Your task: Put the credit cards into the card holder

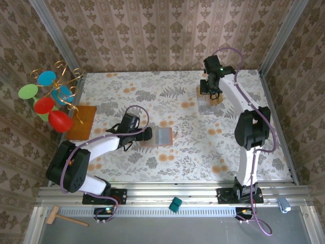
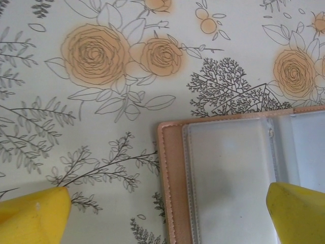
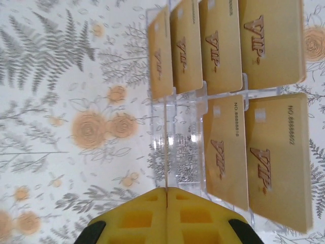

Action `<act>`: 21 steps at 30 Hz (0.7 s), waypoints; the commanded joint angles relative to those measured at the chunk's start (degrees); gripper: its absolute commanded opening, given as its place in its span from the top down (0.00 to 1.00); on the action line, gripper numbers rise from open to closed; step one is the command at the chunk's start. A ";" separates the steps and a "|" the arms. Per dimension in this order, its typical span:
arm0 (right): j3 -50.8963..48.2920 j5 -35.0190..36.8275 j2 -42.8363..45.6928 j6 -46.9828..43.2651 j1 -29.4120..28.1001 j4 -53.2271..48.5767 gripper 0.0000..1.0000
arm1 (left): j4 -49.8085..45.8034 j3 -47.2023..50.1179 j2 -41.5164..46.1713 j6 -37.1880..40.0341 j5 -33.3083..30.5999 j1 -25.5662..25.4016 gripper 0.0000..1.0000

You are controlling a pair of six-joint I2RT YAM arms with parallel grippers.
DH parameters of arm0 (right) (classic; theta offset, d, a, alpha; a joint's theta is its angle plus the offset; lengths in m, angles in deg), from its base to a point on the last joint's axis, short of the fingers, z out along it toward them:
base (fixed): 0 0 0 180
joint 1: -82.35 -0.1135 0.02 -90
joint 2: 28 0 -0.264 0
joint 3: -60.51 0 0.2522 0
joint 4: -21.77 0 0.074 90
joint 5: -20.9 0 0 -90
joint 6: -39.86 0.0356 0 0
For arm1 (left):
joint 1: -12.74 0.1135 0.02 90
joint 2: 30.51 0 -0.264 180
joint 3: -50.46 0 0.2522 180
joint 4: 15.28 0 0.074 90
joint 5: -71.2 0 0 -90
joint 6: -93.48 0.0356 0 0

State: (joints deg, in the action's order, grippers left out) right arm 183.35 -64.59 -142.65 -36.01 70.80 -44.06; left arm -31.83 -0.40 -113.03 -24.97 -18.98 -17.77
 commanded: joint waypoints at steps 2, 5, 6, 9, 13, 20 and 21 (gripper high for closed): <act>-5.78 -4.43 6.33 2.73 -0.78 2.74 1.00 | 1.42 1.19 -1.29 -1.46 -1.59 -1.43 0.00; -12.46 -7.35 11.65 4.97 -1.17 6.51 1.00 | 1.72 1.48 -1.46 -1.94 -2.27 -2.25 0.00; -15.27 -8.74 13.71 5.94 -1.19 8.27 1.00 | 1.92 1.59 -1.58 -2.13 -2.37 -2.57 0.00; -23.02 -12.07 19.06 8.45 -1.73 12.70 1.00 | 2.16 1.52 -1.84 -2.64 -3.15 -3.57 0.00; -31.33 -14.78 24.78 10.60 -2.40 16.43 1.00 | 2.77 1.42 -2.45 -3.49 -3.66 -4.99 0.00; -38.41 -15.87 30.56 11.55 -2.52 17.98 1.00 | 4.29 1.00 -4.53 -5.45 -4.36 -7.69 0.00; -38.87 -15.85 31.00 11.40 -2.59 17.90 1.00 | 4.44 0.82 -4.91 -5.64 -4.44 -8.10 0.00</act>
State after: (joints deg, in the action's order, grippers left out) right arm 145.82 -78.92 -113.97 -25.80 68.50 -28.02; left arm -28.71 0.62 -116.22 -28.51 -23.75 -24.65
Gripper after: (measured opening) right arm 0.066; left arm 0.999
